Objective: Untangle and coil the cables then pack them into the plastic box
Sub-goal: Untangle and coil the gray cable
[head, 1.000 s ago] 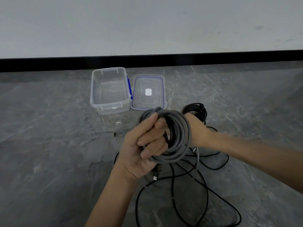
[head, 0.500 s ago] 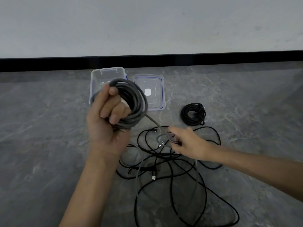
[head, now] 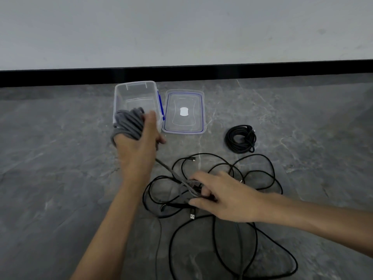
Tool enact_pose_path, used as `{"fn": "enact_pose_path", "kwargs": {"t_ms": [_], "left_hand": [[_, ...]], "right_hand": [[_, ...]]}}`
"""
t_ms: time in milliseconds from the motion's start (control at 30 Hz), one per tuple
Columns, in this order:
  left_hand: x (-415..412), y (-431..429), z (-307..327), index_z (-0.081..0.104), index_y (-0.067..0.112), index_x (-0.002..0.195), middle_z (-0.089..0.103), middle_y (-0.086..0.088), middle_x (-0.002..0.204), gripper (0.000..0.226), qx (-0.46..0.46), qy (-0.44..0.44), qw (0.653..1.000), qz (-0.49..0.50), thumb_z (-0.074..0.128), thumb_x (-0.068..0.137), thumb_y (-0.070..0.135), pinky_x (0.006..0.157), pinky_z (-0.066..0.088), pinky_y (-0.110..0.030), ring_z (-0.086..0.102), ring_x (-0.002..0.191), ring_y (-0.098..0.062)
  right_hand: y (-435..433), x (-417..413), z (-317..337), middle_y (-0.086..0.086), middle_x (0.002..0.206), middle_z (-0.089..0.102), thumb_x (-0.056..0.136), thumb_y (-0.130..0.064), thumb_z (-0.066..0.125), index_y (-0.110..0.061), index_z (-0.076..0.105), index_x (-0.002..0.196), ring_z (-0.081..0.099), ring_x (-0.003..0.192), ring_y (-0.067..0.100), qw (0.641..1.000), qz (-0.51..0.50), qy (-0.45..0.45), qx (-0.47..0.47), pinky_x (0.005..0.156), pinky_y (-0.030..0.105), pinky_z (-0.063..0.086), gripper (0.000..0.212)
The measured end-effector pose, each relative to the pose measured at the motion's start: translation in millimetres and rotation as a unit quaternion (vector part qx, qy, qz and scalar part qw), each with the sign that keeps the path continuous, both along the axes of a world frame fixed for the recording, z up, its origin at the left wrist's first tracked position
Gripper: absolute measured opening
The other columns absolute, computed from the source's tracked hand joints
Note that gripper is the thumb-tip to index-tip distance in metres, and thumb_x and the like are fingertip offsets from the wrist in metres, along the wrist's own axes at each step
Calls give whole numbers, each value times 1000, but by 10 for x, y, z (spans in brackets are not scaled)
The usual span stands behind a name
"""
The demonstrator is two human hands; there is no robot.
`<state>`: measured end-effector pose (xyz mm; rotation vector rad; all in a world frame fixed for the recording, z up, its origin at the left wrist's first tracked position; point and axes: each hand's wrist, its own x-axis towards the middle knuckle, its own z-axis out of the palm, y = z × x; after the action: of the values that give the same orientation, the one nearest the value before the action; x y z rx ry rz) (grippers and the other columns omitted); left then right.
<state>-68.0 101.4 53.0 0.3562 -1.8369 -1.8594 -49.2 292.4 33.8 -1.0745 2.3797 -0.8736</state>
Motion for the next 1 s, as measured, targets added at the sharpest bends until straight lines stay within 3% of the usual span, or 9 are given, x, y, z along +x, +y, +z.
{"fn": "enact_pose_path", "kwargs": {"t_ms": [100, 167, 233, 400, 567, 667, 767, 933, 1000], "left_hand": [[19, 68, -91, 62, 13, 84, 61, -2, 61, 20, -143, -33, 988, -45, 66, 88, 32, 51, 47, -15, 58, 48, -4], [34, 85, -184, 60, 24, 80, 61, 2, 61, 18, -195, -61, 975, -88, 66, 83, 41, 57, 53, -25, 61, 53, -11], [27, 77, -263, 56, 34, 73, 61, 5, 63, 18, -240, -81, 959, -129, 65, 82, 47, 68, 55, -35, 63, 61, -18], [129, 162, -193, 57, 4, 60, 60, -7, 50, 51, -224, -100, 939, -240, 48, 97, 39, 60, 43, -14, 56, 46, -3], [222, 208, -104, 55, 4, 59, 60, -7, 51, 49, -125, -130, 931, -318, 50, 99, 33, 52, 45, -21, 54, 47, -12], [205, 209, -118, 55, 5, 71, 58, 1, 51, 26, -111, -134, 926, -335, 77, 81, 15, 51, 43, -17, 53, 46, -12], [198, 223, -139, 55, 0, 76, 55, 1, 49, 27, -98, -133, 933, -318, 78, 80, 13, 49, 42, -16, 50, 44, -13], [211, 225, -178, 56, 1, 68, 55, -8, 47, 27, -94, -152, 949, -260, 74, 84, 14, 47, 41, -16, 48, 40, -13], [204, 226, -190, 55, 3, 64, 55, -11, 48, 28, -81, -153, 956, -238, 72, 85, 12, 46, 40, -17, 47, 39, -14]], "right_hand": [[-48, -90, 188, -9, 54, 52, 97, -38, 52, -12, 56, 106, 50, 50, 5, 996, 3, 87, -1, 48, 20, 36, 28], [-36, -205, 320, -8, 60, 56, 99, -40, 41, -10, 58, 96, 48, 52, 8, 991, -1, 137, -3, 52, 27, 40, 35], [2, -313, 430, -12, 53, 46, 100, -39, 39, -10, 57, 84, 46, 48, 10, 987, 2, 160, -16, 47, 20, 34, 37], [48, -561, 624, -3, 52, 47, 95, -48, 43, -3, 60, 75, 47, 51, 13, 985, -36, 164, -50, 48, 18, 33, 52], [76, -702, 638, 2, 51, 33, 95, -41, 46, 3, 47, 63, 32, 45, 8, 993, -77, 75, -44, 47, 17, 28, 55], [101, -751, 585, 5, 54, 46, 94, -44, 48, -2, 57, 68, 40, 46, 5, 994, -99, 15, -42, 48, 15, 35, 49], [117, -774, 560, -6, 62, 58, 86, -51, 50, -20, 66, 82, 48, 52, 1, 991, -107, -57, -46, 55, 18, 42, 35], [227, -825, 517, 25, 83, 64, 89, -34, 61, -14, 63, 107, 56, 72, 40, 989, -93, -98, -57, 69, 47, 47, 27], [256, -844, 492, 26, 93, 66, 89, -25, 65, -16, 60, 113, 58, 79, 40, 990, -99, -84, -54, 74, 42, 50, 25]]}}
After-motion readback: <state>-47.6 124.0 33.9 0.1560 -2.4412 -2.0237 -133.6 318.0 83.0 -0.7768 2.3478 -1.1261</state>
